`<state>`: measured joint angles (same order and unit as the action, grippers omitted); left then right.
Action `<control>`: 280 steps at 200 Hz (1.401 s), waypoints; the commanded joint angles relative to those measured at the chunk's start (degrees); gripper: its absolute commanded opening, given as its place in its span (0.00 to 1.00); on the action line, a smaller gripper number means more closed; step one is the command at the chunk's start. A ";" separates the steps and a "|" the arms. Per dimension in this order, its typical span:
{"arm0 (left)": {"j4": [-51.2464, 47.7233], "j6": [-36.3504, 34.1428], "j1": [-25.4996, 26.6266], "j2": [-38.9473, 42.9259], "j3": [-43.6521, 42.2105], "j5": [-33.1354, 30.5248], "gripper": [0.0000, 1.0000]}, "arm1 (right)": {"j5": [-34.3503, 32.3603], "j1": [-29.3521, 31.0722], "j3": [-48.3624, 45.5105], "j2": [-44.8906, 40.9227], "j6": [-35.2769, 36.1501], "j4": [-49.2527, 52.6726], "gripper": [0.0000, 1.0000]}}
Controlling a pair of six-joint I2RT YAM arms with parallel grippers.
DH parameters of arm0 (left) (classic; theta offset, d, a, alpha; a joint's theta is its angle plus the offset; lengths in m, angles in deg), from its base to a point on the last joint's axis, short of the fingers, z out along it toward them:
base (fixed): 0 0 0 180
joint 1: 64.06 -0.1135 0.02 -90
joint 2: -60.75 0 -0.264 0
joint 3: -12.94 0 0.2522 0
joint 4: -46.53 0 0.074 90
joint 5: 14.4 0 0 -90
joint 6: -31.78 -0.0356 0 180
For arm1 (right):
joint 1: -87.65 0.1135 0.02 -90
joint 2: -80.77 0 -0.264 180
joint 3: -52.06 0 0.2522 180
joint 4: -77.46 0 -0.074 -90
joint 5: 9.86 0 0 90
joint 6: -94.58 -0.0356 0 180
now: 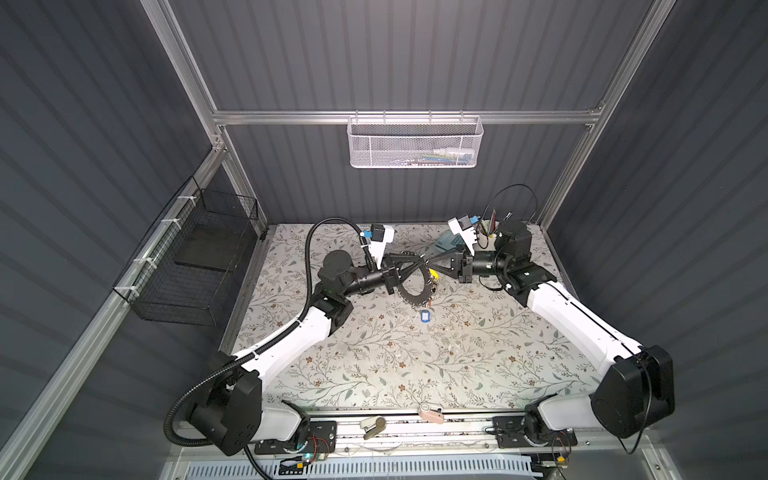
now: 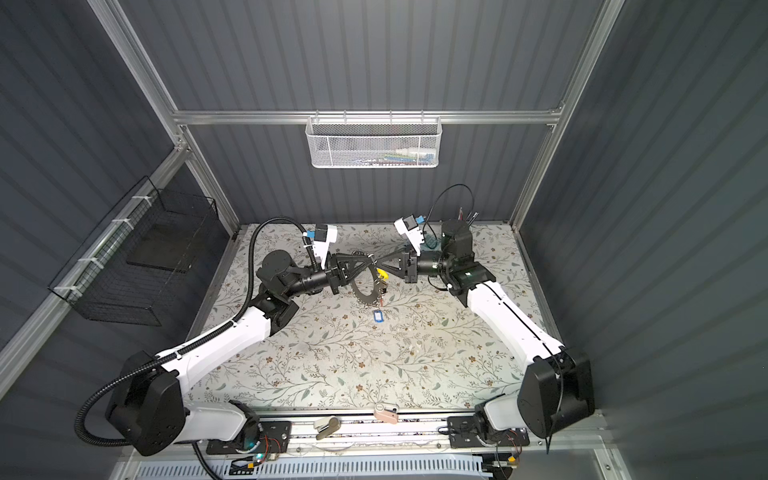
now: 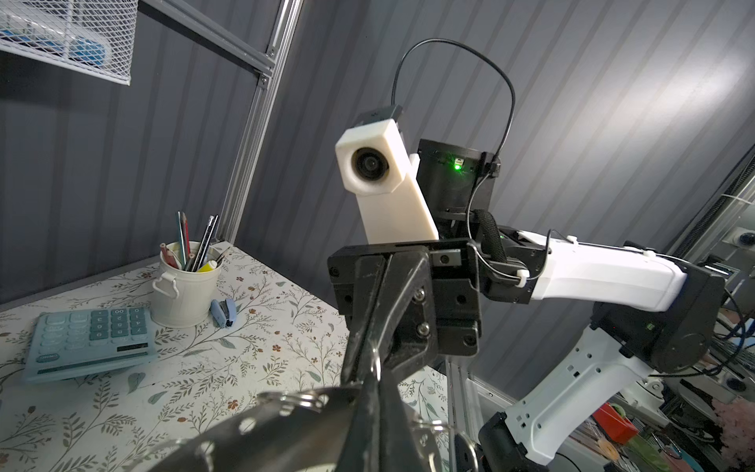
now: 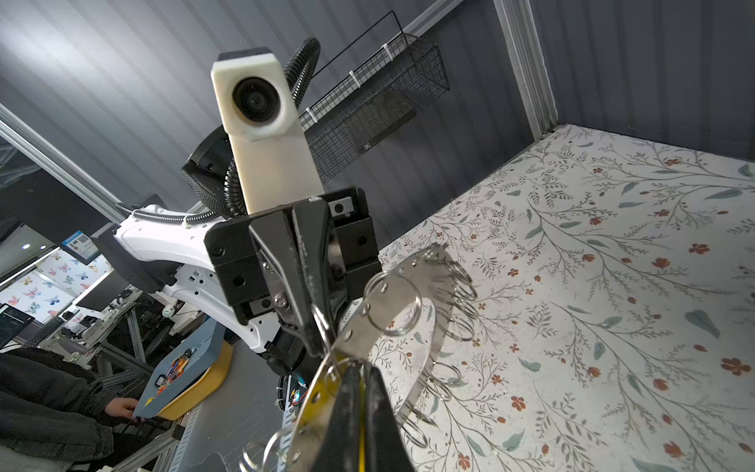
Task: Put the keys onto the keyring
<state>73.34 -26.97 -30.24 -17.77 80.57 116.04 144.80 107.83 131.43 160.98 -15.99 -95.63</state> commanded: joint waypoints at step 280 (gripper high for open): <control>-13.16 -8.55 0.37 2.46 -0.76 -3.99 0.00 | -21.63 -5.88 -2.67 -8.64 4.20 8.36 0.48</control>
<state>66.35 -31.48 -30.22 -16.92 80.07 114.34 132.58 102.50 130.68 155.08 -14.18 -91.23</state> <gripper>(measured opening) 0.046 0.429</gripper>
